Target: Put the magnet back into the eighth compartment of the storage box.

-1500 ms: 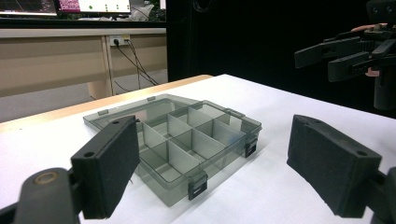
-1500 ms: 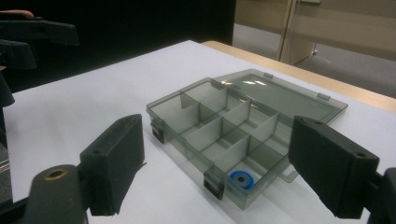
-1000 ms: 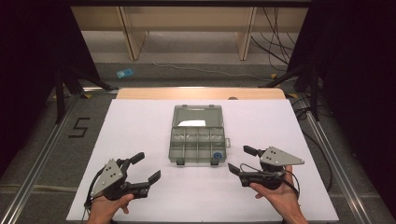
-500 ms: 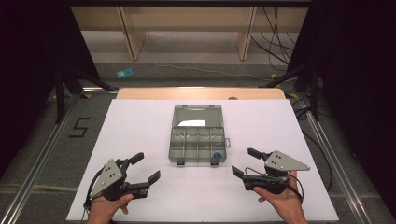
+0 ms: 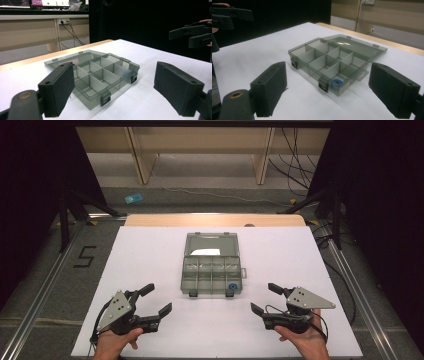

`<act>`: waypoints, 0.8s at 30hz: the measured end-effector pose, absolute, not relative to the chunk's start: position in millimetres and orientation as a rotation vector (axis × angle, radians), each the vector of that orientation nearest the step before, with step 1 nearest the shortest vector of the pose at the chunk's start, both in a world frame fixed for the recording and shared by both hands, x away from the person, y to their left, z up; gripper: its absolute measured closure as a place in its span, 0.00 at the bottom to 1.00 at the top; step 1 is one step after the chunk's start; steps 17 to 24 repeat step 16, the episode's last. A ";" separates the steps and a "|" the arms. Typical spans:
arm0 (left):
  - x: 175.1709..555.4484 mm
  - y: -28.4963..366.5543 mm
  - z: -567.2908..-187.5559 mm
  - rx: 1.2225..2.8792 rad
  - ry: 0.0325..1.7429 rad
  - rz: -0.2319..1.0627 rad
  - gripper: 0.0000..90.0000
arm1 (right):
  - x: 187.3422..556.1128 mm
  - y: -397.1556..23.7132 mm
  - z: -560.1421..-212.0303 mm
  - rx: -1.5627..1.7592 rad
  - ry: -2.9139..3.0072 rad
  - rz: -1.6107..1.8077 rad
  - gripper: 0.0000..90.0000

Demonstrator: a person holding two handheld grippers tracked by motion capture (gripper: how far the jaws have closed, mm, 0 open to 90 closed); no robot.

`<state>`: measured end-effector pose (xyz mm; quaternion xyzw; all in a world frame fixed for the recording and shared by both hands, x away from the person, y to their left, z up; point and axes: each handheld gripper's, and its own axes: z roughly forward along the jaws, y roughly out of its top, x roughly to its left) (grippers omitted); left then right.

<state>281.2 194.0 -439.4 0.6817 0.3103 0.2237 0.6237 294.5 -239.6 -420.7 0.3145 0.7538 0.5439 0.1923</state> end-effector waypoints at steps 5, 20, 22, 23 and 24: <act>281.3 193.9 -439.5 1.565 0.713 0.513 0.18 | 295.2 -239.0 -421.3 0.870 2.107 1.521 0.18; 281.4 193.8 -439.5 1.566 0.713 0.514 0.18 | 295.2 -239.3 -421.2 0.876 2.103 1.521 0.18; 281.4 193.8 -439.5 1.566 0.713 0.514 0.18 | 295.2 -239.3 -421.2 0.876 2.103 1.521 0.18; 281.4 193.8 -439.5 1.566 0.713 0.514 0.18 | 295.2 -239.3 -421.2 0.876 2.103 1.521 0.18; 281.4 193.8 -439.5 1.566 0.713 0.514 0.18 | 295.2 -239.3 -421.2 0.876 2.103 1.521 0.18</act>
